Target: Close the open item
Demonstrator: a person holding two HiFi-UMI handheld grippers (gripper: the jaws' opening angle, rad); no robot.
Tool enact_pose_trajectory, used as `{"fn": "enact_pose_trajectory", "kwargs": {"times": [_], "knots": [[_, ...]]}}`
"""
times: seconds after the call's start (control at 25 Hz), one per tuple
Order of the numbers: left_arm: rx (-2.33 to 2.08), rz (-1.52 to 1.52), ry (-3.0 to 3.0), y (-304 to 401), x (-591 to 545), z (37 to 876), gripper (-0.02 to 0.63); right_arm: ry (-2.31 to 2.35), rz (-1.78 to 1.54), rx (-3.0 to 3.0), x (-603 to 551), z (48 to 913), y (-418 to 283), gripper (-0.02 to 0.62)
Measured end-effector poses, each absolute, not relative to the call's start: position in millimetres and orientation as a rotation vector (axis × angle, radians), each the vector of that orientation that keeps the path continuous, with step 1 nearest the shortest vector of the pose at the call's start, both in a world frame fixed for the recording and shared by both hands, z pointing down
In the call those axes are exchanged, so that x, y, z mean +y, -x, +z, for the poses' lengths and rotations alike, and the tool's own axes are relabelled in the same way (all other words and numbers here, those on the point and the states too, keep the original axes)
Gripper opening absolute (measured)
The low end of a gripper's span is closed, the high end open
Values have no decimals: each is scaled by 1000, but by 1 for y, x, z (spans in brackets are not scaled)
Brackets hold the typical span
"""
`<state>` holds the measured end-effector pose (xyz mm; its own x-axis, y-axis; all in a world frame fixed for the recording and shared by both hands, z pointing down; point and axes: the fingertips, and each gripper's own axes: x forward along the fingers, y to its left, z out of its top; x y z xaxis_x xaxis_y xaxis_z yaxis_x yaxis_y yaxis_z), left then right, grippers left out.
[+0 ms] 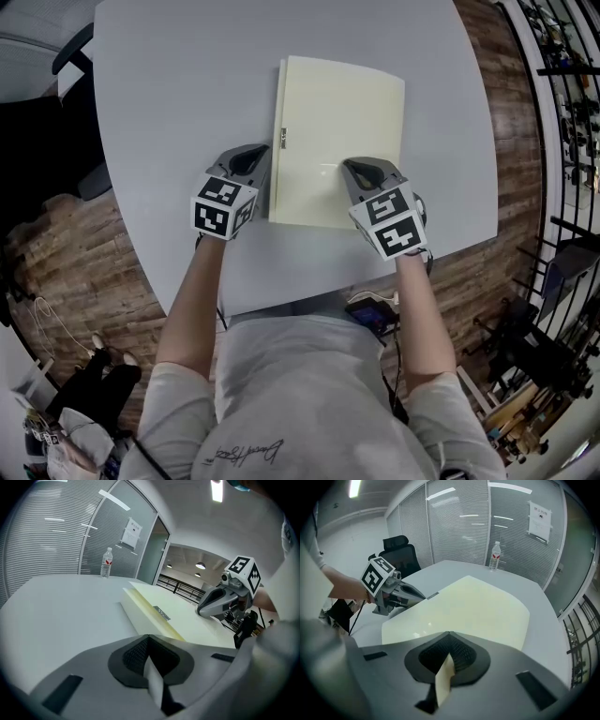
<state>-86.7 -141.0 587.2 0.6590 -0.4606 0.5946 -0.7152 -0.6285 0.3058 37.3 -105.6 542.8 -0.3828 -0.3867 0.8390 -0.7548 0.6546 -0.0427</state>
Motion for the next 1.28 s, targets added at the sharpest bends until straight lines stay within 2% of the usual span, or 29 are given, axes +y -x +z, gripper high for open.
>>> {"fn": "enact_pose_trajectory", "kwargs": {"times": [1.28], "knots": [[-920,636,-2336,83,-141,589,9,-738,505,-1847,-100,563,-32,21]]}}
